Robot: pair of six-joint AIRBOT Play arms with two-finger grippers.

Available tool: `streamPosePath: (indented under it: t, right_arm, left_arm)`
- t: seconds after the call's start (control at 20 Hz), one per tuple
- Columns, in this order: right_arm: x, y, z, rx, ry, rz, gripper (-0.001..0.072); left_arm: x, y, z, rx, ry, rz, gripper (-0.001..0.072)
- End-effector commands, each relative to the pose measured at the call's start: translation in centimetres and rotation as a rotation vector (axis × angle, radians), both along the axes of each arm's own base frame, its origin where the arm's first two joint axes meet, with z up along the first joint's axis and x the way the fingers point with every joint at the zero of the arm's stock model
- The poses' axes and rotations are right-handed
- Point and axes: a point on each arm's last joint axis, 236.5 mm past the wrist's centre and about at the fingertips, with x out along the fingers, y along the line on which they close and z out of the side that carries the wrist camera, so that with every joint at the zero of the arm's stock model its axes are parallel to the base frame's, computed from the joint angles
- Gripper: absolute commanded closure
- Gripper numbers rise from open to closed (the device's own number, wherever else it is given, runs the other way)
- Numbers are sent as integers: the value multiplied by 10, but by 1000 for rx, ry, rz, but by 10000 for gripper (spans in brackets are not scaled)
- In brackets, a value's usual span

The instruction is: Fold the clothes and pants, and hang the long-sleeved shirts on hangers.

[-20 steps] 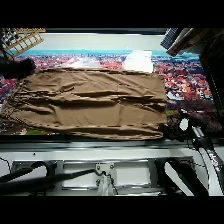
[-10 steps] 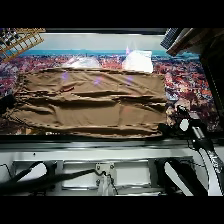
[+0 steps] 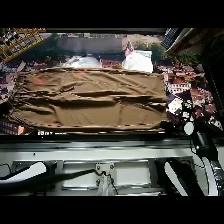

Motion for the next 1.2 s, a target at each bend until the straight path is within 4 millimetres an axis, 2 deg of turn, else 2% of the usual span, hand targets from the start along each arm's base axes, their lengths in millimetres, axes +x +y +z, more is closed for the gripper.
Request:
streamPosePath:
  t: [0.0, 0.15, 0.25, 0.4, 0.55, 0.7, 0.75, 0.8, 0.95, 1.15]
  right_arm:
    - [1, 0, 5, -3, -22, 0, 689]
    - [1, 0, 5, -2, -22, -1, 689]
    - [0, 0, 5, 0, -14, -5, 689]
    - [-4, 1, 4, 3, 2, -6, 689]
    - [-4, 1, 4, 5, 0, -15, 689]
    - [-4, 2, 4, 10, 2, -24, 690]
    - [-5, 2, 4, 11, 4, -25, 690]
    - [-6, 2, 4, 12, 11, -26, 690]
    - [-6, 0, 15, 4, 8, -25, 690]
    - [8, -8, 66, -40, -112, -22, 690]
  left_arm:
    - [-2, 2, -29, -30, 49, -2, 355]
    - [-4, 0, -49, -58, 86, -3, 354]
    - [-6, 3, -55, -57, 101, -6, 354]
    - [-6, 15, -54, -13, 96, -14, 355]
    - [10, 15, -53, -16, 24, -2, 376]
    - [26, 6, -59, -73, -48, 41, 655]
    - [28, 3, -59, -87, -58, 51, 692]
    - [28, 3, -56, -85, -60, 51, 692]
    - [26, 12, -25, -19, -93, 36, 693]
    - [26, 28, 47, 139, -198, 7, 695]
